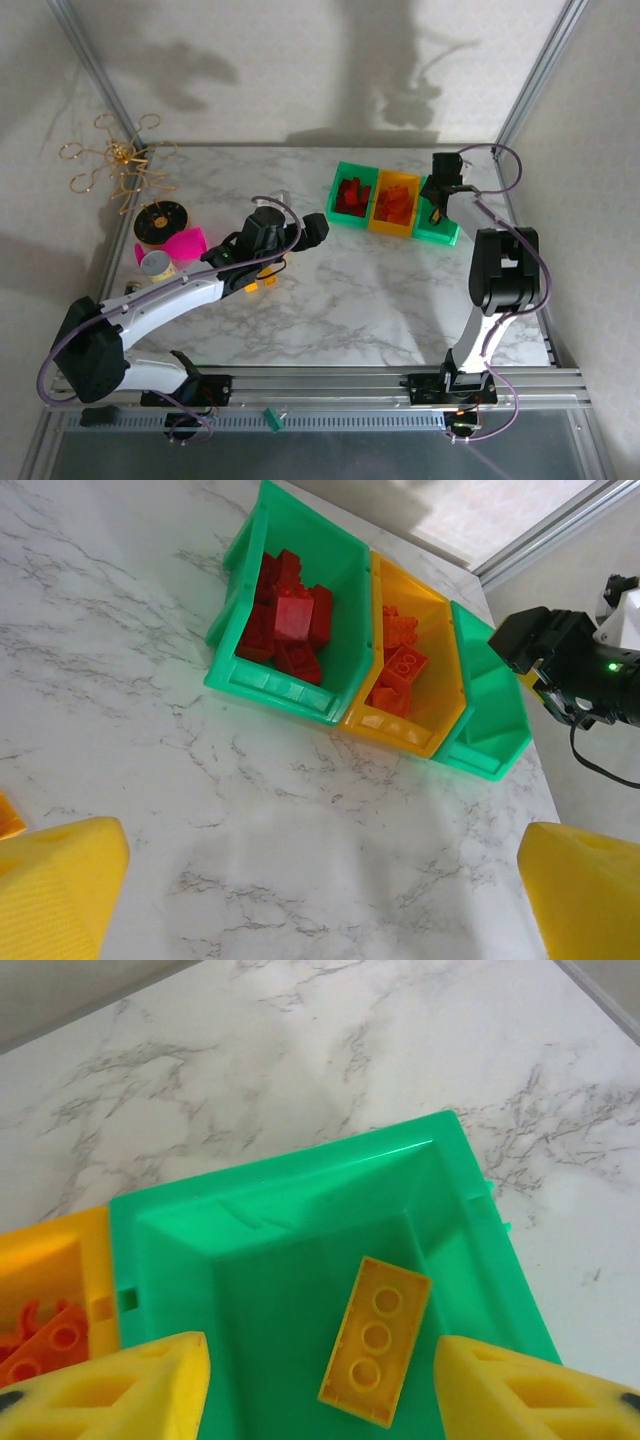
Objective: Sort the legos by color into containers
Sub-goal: Place the lego in the container, then pick up the lego from the center of the table.
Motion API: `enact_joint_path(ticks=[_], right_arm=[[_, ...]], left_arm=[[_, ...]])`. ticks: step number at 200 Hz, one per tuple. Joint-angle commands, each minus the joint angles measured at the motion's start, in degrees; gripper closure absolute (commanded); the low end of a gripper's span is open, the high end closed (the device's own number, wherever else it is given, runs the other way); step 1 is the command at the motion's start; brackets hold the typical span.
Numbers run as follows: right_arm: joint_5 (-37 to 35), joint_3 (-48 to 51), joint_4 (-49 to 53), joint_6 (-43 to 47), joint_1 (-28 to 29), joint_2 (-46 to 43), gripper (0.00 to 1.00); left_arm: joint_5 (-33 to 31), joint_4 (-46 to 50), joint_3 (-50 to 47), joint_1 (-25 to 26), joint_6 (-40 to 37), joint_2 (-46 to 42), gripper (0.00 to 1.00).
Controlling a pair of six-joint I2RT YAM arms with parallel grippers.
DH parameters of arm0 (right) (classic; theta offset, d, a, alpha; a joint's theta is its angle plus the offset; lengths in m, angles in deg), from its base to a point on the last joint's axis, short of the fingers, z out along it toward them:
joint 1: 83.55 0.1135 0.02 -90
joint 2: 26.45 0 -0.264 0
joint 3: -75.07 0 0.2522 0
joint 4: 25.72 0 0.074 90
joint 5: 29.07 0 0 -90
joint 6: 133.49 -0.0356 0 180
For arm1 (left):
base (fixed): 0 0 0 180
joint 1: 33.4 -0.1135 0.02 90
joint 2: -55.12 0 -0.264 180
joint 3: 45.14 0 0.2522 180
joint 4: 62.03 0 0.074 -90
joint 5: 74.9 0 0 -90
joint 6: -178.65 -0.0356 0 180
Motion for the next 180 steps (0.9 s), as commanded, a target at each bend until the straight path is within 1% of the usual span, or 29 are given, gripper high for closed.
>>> enact_joint_path(ticks=[1, 24, 56, 97, 129, 153, 158, 163, 180], right_arm=[[1.41, 2.55, -0.56, 1.06, 1.92, -5.34, 0.36], [2.24, 4.82, 0.31, 0.33, 5.18, -8.35, 0.3], [3.84, 9.06, -0.28, -0.48, 10.64, -13.36, 0.25], [3.88, 11.84, 0.42, -1.46, 19.64, -17.74, 0.2], [4.13, 12.47, 0.8, -2.58, 27.62, -17.85, 0.17], [1.95, 13.3, 0.23, -3.43, 33.74, -17.45, 0.16], [1.88, 13.43, -0.22, -3.37, 34.27, -17.41, 0.16], [2.21, 13.67, -0.62, -3.19, 36.3, -17.22, 0.15], [3.08, 14.21, -1.69, -3.68, 38.51, -15.76, 0.14]], left_arm=[[-0.25, -0.62, 0.3, 0.32, -0.66, -1.56, 0.0], [-0.91, -0.38, -0.41, 0.32, -0.36, -2.95, 0.0], [-2.03, 0.91, -2.03, 0.32, -0.36, -5.36, 0.0], [-4.99, 4.09, -5.52, 0.29, 0.47, -10.31, 0.0], [-7.83, 6.67, -8.6, 0.3, 2.65, -14.84, 0.0], [-10.02, 9.09, -11.1, 0.11, 4.07, -18.38, 0.0], [-10.63, 9.7, -11.51, 0.05, 4.49, -19.1, 0.0], [-11.2, 10.16, -11.87, 0.05, 4.83, -19.82, 0.0], [-12.43, 11.28, -12.93, -0.1, 5.84, -21.54, 0.0]])
